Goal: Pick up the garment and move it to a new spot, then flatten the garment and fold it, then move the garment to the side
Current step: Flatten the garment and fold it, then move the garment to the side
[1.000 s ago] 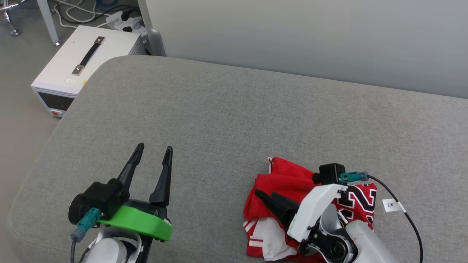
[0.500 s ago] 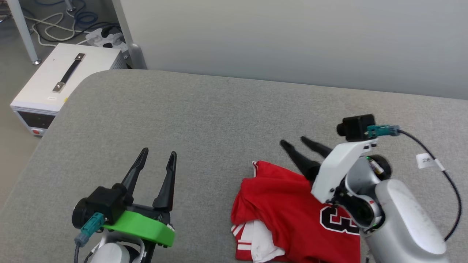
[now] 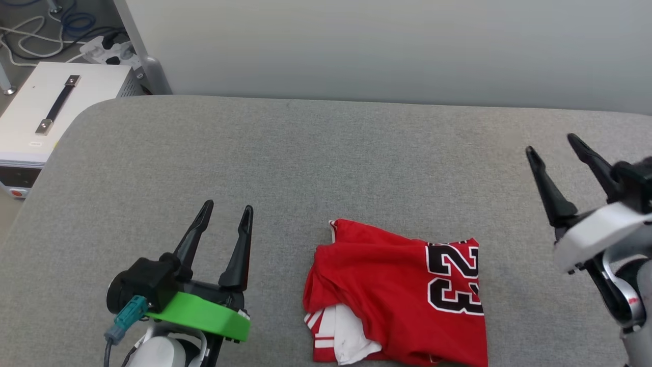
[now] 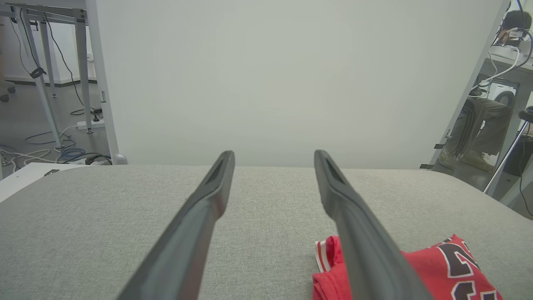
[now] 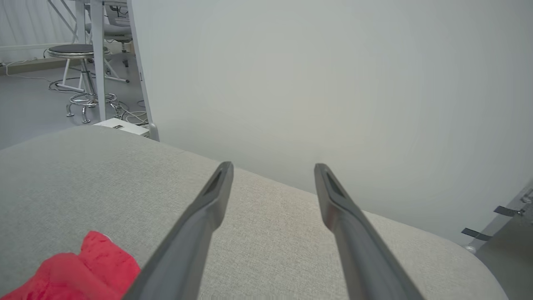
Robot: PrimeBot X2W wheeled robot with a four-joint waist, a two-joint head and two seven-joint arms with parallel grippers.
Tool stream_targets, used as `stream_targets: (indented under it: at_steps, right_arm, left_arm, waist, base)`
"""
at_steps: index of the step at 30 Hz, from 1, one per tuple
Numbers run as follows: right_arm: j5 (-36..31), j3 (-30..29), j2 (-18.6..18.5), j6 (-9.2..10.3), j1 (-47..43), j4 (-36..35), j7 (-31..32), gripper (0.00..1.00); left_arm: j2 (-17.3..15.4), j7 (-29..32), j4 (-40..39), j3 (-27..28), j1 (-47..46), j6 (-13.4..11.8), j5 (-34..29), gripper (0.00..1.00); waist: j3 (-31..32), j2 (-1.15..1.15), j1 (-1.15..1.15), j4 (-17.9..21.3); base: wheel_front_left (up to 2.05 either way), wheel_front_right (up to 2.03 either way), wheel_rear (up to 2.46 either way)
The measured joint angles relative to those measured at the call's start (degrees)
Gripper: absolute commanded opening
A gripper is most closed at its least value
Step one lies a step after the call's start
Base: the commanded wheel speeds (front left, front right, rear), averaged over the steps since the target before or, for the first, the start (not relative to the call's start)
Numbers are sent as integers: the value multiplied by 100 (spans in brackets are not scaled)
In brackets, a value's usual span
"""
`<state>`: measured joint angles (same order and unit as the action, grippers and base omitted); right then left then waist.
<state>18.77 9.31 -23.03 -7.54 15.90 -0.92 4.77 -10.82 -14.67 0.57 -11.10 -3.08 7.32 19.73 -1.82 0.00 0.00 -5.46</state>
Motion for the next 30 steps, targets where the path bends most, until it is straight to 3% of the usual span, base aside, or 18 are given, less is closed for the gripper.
stream_targets:
  at_steps: [7, 13, 21, 30]
  right_arm:
    - [-338, -922, 257, 0, -968, -301, -803, 100]
    - [-474, -1389, 839, 0, -1623, -552, -1222, 100]
    - [-649, -1548, 1359, 0, -2024, -619, -1419, 100]
    - [-670, -1549, 1549, 0, -2082, -543, -1497, 100]
  left_arm:
    - [52, 0, -90, 34, 12, 1, 73, 100]
    - [171, 0, -98, 165, 173, 0, 99, 100]
    - [203, 0, -102, 216, 320, 0, 93, 100]
    - [249, 0, -94, 179, 323, 0, 93, 100]
  waist:
    - [-65, 0, 0, 103]
    - [-75, 0, 0, 158]
    - [-80, 0, 0, 152]
    - [-138, 0, 0, 94]
  base:
    - [0, 0, 0]
    - [0, 0, 0]
    - [0, 0, 0]
    - [0, 0, 0]
